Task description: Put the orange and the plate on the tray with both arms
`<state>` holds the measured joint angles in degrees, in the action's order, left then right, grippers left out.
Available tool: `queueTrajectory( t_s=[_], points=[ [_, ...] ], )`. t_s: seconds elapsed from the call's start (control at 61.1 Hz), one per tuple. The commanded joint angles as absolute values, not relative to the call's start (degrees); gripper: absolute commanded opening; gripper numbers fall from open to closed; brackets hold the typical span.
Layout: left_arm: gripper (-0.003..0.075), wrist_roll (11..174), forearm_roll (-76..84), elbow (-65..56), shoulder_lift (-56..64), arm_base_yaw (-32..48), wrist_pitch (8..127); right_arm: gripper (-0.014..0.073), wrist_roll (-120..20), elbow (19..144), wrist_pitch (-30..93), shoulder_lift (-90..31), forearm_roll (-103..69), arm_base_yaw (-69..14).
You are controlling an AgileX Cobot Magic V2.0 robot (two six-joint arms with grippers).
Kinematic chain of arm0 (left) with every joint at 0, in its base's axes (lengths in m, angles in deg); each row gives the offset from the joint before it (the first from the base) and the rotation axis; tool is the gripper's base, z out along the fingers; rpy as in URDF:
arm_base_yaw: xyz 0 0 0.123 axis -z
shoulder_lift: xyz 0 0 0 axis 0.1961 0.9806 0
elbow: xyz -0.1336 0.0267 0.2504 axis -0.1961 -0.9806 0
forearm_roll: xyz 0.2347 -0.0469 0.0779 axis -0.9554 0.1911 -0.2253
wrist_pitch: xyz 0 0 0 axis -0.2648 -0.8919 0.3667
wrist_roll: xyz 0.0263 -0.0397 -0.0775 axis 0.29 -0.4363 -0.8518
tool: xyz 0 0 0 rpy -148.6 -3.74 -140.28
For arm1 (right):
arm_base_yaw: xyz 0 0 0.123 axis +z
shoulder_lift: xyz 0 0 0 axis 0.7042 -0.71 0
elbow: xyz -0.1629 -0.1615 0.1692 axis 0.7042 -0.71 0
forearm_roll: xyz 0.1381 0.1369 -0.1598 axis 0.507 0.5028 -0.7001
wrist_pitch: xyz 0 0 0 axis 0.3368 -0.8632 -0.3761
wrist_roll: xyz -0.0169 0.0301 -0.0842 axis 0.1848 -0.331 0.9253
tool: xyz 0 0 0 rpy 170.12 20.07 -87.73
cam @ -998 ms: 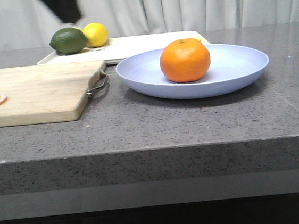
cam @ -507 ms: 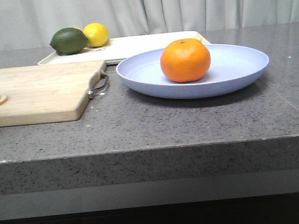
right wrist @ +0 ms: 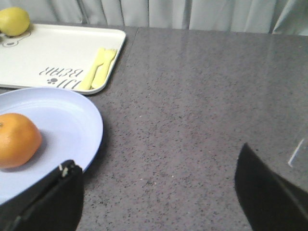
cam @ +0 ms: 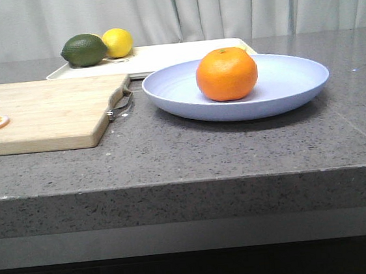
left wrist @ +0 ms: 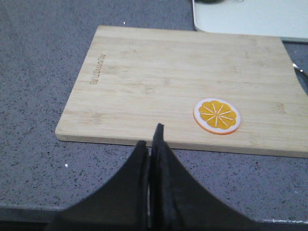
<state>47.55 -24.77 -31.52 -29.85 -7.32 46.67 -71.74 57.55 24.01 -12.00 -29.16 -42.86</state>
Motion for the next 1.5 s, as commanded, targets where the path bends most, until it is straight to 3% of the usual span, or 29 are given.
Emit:
queueTrajectory(
  t_s=[0.0, 0.294, 0.801, 1.03, 1.325, 1.488],
  points=[
    [-0.0018, 47.0, -24.4, -33.1, -35.7, -7.4, 53.1, 0.0643, -71.7, 59.7, 29.0, -14.0, -29.0, -41.8],
    [-0.0018, 47.0, -24.1, -37.4, -49.9, -7.4, 54.1, 0.0643, -71.7, 61.3, 28.5, -22.0, -26.2, -40.6],
    [-0.0018, 47.0, -24.1, -37.7, -50.4, -7.4, 54.1, 0.0628, -70.2, 85.9, 11.7, -54.7, -11.1, -40.6],
    [-0.0018, 47.0, -24.1, -37.7, -50.4, -7.4, 54.1, 0.0429, -70.0, 92.6, 10.2, -63.5, -8.0, -40.6],
    [-0.0018, 47.0, -24.1, -37.7, -50.4, -7.4, 54.1, 0.0323, -68.9, 94.5, 8.2, -68.0, -7.0, -40.4],
    [-0.0018, 47.0, -24.1, -37.7, -50.4, -7.4, 54.1, 0.0129, -68.9, 94.6, 7.2, -68.0, -6.5, -40.4]
  ],
)
